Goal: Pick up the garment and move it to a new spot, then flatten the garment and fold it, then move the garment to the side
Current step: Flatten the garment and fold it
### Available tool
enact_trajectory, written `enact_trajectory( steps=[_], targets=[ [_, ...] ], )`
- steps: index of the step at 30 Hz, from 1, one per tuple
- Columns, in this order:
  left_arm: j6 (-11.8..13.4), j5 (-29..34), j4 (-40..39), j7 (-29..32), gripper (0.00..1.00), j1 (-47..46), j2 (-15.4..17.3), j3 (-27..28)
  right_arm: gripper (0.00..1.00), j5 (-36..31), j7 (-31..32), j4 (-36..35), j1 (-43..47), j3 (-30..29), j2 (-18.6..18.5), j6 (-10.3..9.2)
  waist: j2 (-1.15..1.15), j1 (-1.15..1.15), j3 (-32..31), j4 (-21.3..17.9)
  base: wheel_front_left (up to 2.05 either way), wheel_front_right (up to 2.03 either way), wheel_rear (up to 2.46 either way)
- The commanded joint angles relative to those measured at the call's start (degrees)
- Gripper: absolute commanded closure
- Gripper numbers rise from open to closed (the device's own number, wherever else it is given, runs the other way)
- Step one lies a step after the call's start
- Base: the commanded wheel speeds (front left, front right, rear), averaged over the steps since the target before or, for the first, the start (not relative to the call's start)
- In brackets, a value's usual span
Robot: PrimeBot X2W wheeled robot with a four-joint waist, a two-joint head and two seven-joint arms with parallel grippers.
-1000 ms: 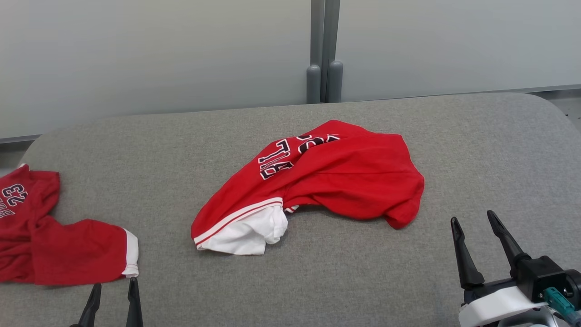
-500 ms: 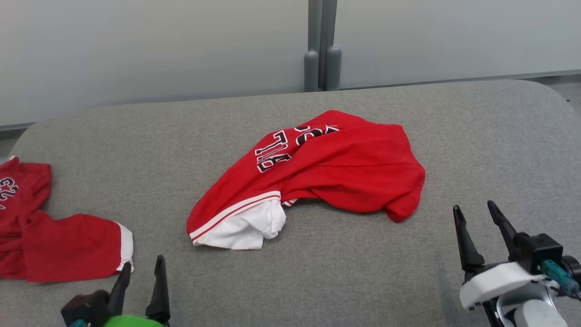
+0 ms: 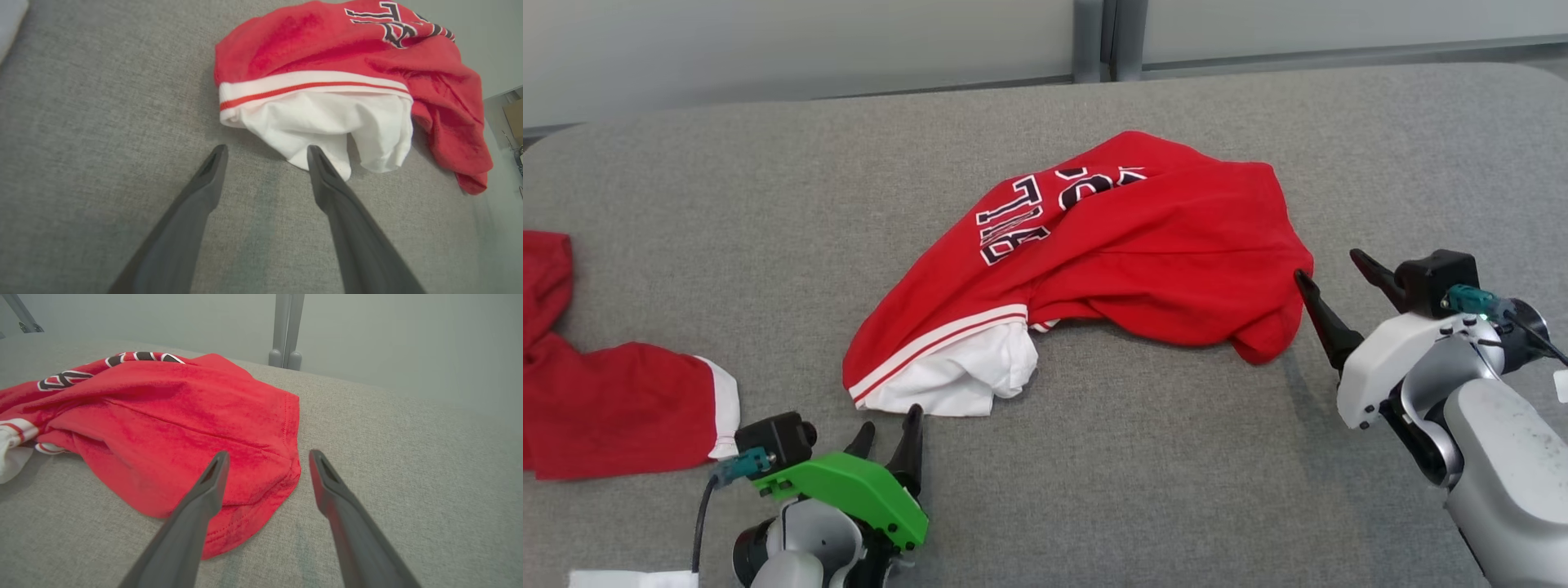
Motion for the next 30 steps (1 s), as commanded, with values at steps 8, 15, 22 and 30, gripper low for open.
enact_trajectory(
  steps=[8, 15, 22, 30],
  targets=[
    [0.7, -1.9, 5.1, -1.1, 0.0, -5.8, 0.1, -4.3, 0.0, 4.8, 0.9, 4.7, -5.6, 5.9, -3.6, -0.01, 0.16, 0.0, 4.7, 0.3, 0.0, 0.0, 0.0],
    [1.8, -5.8, 7.7, -2.5, 0.0, -7.9, 0.1, -8.6, 0.0, 6.5, -1.0, 10.9, -8.8, 8.0, -3.9, 0.0, 0.16, 0.0, 5.4, 0.8, 0.0, 0.0, 0.0],
    [1.0, -6.3, 9.3, -3.0, 0.0, -9.8, 0.0, -12.1, 0.0, 9.1, -3.8, 16.1, -12.4, 8.0, -3.3, 0.0, 0.16, 0.0, 6.9, 1.3, 0.0, 0.0, 0.0],
    [1.2, -6.5, 11.5, -3.4, 0.5, -12.9, 0.1, -14.2, 0.0, 11.5, -4.2, 21.2, -16.4, 10.1, -2.4, 0.0, 0.16, 0.0, 9.2, 2.1, 0.0, 0.0, 0.0]
  ],
)
